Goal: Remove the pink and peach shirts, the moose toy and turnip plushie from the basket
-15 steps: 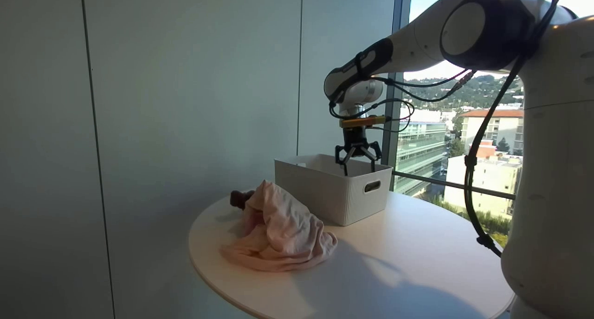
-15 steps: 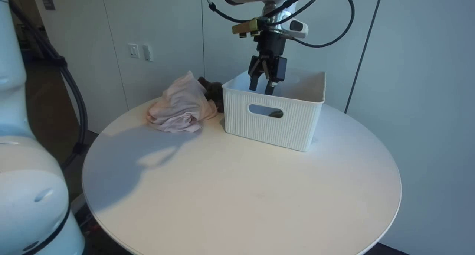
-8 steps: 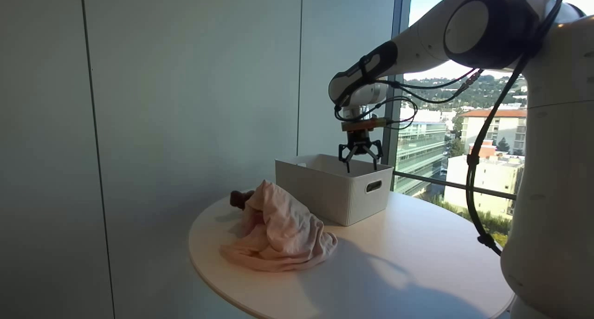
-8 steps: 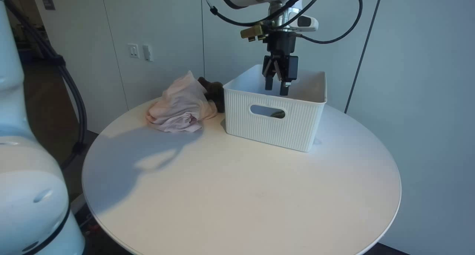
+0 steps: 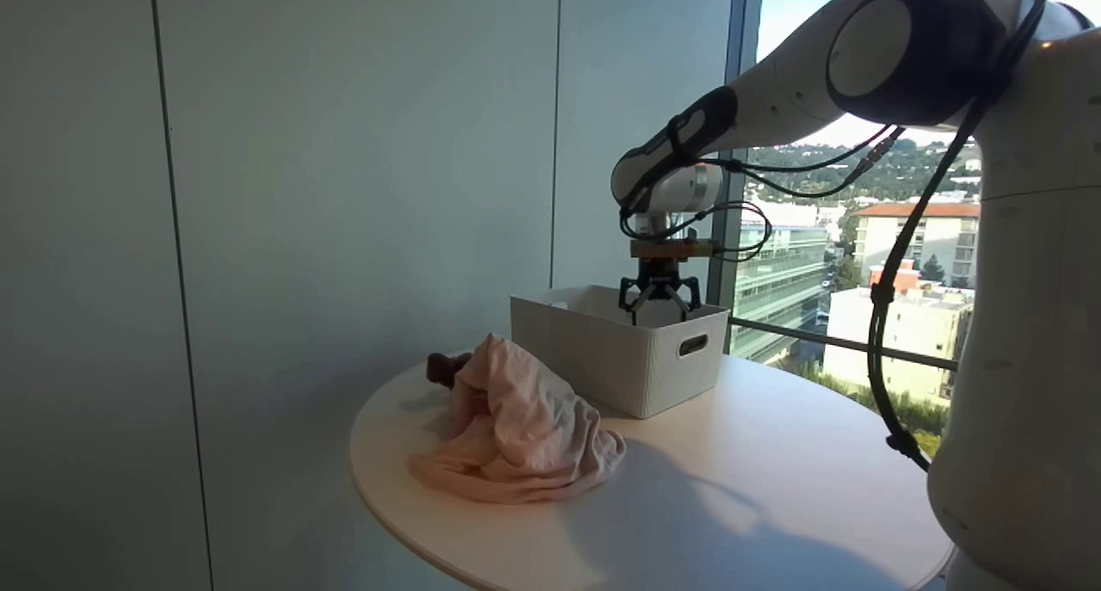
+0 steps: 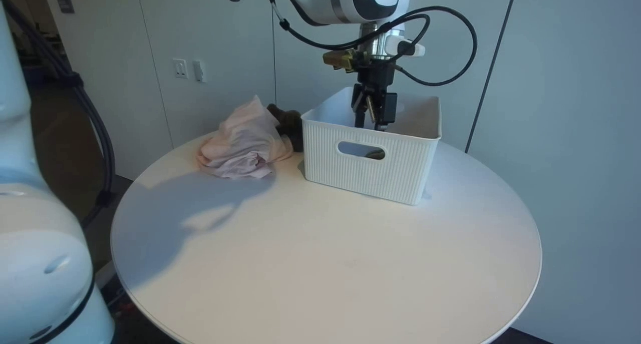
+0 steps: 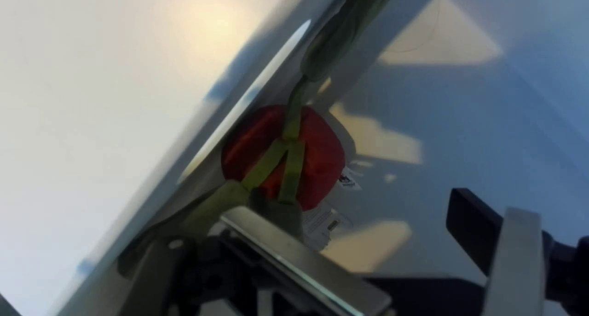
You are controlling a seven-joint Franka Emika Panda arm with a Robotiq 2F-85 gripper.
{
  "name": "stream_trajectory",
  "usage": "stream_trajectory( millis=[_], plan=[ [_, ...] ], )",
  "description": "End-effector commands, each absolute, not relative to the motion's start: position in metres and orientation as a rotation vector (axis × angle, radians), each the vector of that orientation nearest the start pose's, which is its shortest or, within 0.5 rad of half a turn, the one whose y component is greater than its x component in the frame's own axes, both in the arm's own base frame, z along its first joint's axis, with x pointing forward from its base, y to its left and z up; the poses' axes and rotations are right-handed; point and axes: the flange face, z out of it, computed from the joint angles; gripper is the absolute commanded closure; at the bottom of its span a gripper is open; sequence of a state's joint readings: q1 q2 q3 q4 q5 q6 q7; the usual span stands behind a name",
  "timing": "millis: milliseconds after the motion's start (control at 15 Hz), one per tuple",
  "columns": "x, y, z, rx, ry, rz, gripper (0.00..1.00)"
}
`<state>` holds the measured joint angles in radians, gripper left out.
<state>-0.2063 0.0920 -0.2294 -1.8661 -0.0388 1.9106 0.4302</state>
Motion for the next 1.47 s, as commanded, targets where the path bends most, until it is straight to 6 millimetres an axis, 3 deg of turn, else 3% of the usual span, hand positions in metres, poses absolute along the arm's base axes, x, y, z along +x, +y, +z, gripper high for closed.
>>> stream_trajectory(
  millis=[0,267,333,400,467,667,933,1000,1067,1400],
  plan=[
    [0.517,-0.252,0.439,-2.881,1.339,0.122,0.00],
    [0.512,-0.258,0.427,-2.871,1.366,0.172,0.00],
    [0.512,-0.258,0.426,-2.868,1.363,0.174,0.25],
    [0.514,-0.258,0.423,-2.878,1.356,0.191,0.12],
    [0.516,-0.256,0.423,-2.874,1.356,0.194,0.06],
    [0.506,-0.256,0.419,-2.880,1.332,0.210,0.00],
    [0.505,-0.259,0.409,-2.881,1.321,0.258,0.00],
    [0.504,-0.259,0.408,-2.874,1.327,0.260,0.25],
    [0.502,-0.263,0.407,-2.863,1.314,0.255,0.26],
    [0.480,-0.284,0.407,-2.818,1.279,0.220,0.65]
  ],
)
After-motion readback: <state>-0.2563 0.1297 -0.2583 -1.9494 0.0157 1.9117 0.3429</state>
